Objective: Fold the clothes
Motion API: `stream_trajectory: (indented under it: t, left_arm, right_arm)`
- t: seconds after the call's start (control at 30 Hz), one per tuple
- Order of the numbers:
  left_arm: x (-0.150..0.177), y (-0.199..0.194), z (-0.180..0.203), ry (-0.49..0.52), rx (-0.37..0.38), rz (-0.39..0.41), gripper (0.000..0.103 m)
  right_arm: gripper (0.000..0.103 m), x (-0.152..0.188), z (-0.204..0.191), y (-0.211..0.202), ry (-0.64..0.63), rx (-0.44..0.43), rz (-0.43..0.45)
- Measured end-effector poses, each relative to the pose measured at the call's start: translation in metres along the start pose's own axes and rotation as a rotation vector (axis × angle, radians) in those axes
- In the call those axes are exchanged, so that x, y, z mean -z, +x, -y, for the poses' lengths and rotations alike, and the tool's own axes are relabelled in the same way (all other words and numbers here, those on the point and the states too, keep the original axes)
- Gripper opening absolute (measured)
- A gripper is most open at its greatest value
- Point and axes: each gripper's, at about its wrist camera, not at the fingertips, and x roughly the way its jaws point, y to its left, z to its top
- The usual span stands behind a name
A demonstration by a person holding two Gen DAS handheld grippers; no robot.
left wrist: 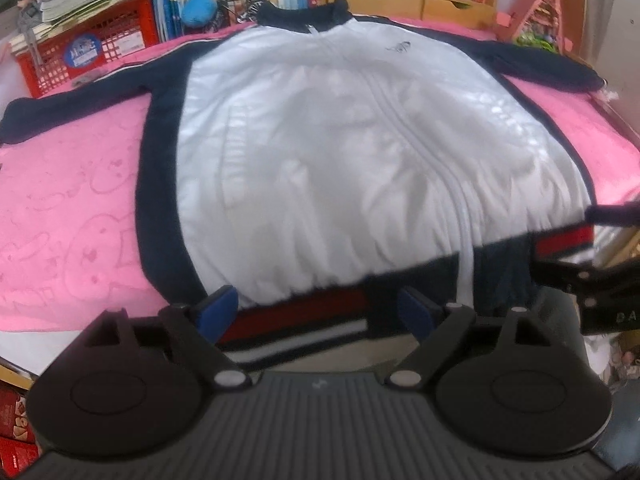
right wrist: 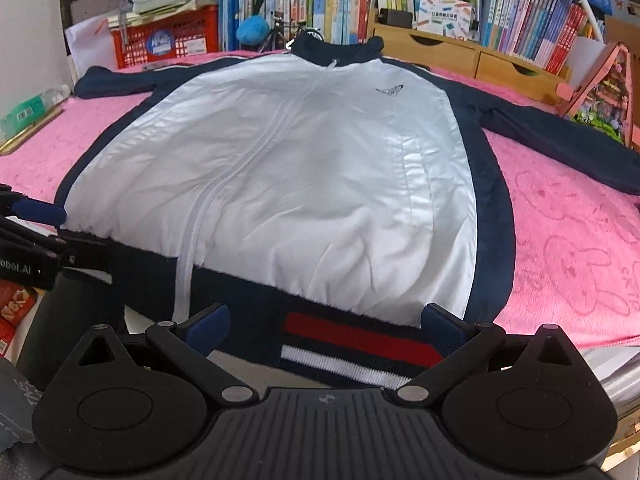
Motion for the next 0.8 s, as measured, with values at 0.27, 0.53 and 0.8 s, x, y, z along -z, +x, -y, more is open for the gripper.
stream_trajectory:
  t: [0.27, 0.53, 0.8]
  left_arm:
    - [0.0058, 0.0009, 0.0035, -0.004, 0.002, -0.025, 0.088]
    - [0.0086, 0.0028, 0.0054, -0.006, 0.002, -0.041, 0.088]
    - [0.0071, -0.0003, 0.0058, 0.005, 0.004, -0.022, 0.088]
  right_arm:
    - [0.103, 0.0067, 0.0007, -0.0027, 0.007, 0.001, -0.014]
    - [0.103, 0.0093, 0.0019, -0.0026, 0.007, -0.003, -0.017]
    - [0.103, 0.0094, 0.0051, -0.0018, 0.007, -0.013, -0.01]
